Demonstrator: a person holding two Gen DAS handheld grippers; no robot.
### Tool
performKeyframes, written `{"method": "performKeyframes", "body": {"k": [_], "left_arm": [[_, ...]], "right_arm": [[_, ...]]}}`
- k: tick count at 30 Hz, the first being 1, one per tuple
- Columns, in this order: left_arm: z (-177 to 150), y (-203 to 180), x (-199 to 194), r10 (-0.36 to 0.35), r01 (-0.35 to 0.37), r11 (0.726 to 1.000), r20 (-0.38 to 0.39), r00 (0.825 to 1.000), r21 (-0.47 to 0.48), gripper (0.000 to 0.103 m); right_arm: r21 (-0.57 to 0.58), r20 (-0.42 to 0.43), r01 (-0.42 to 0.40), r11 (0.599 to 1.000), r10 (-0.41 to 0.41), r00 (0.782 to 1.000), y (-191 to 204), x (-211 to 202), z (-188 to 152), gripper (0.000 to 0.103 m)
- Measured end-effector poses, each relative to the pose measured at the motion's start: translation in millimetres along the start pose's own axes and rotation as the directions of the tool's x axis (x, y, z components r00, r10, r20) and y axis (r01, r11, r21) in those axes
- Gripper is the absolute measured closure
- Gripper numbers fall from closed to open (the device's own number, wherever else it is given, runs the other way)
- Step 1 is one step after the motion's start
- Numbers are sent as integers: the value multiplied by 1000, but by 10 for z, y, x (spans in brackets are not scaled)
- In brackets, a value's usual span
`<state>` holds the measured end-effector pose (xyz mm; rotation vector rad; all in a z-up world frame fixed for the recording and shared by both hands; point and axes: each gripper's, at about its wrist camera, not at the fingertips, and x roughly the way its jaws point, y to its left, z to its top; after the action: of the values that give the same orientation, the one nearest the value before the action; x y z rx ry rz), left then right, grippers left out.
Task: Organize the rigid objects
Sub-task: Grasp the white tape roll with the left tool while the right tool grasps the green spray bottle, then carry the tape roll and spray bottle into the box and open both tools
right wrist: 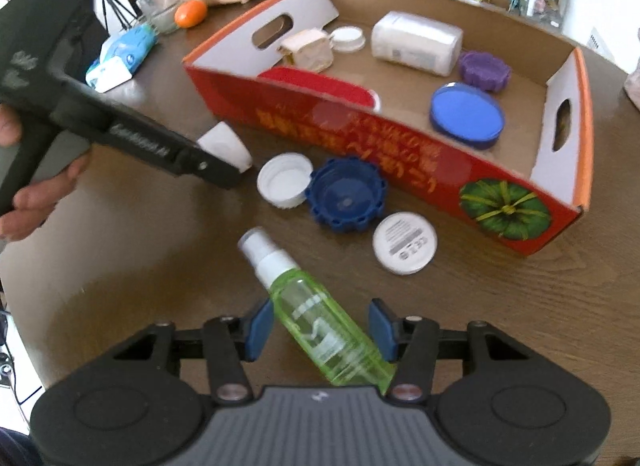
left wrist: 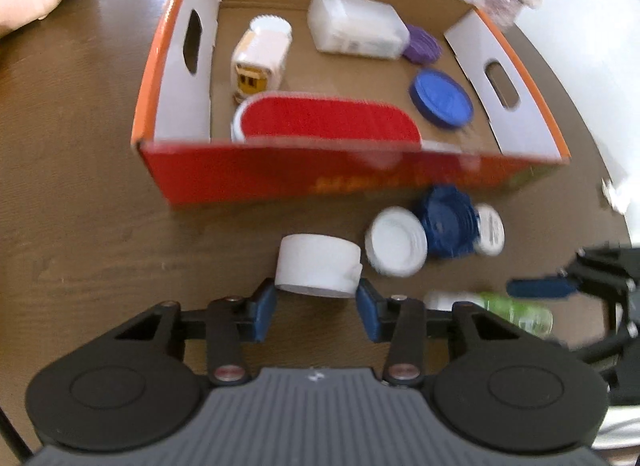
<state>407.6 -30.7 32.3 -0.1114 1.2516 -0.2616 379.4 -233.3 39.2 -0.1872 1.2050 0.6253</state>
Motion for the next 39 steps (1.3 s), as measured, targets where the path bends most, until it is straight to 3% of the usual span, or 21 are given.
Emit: {"method": "performKeyframes", "body": {"k": [3, 8, 16, 26, 33, 39], "left_arm": [[-138, -16, -65, 3, -3, 1000, -12, 1000, 22, 59], [-301, -68, -207, -1, 1, 999, -1, 1000, 47, 59], [-562, -256, -398, -22, 22, 995, 4, 1000, 101, 59], [-800, -444, -740, -20, 13, 990, 48, 999, 140, 59], [-672, -503, -948, -20, 6, 987, 83, 996, 160, 59], [-214, -552, -990, -17, 3, 986, 81, 997, 169, 59]], "right_arm": [[-20, -6, 57, 998, -57, 998, 95, 59, -29, 69], [36, -10, 83, 996, -83, 996, 85, 20, -125, 73], [96, -1, 111, 989, -111, 994, 86, -183, -457, 73], [116, 75, 145, 983, -155, 985, 224, -640, -684, 73], [135, 103, 158, 978, -172, 980, 204, -852, -515, 73], [150, 135, 137, 979, -158, 978, -8, -957, -98, 73]]}}
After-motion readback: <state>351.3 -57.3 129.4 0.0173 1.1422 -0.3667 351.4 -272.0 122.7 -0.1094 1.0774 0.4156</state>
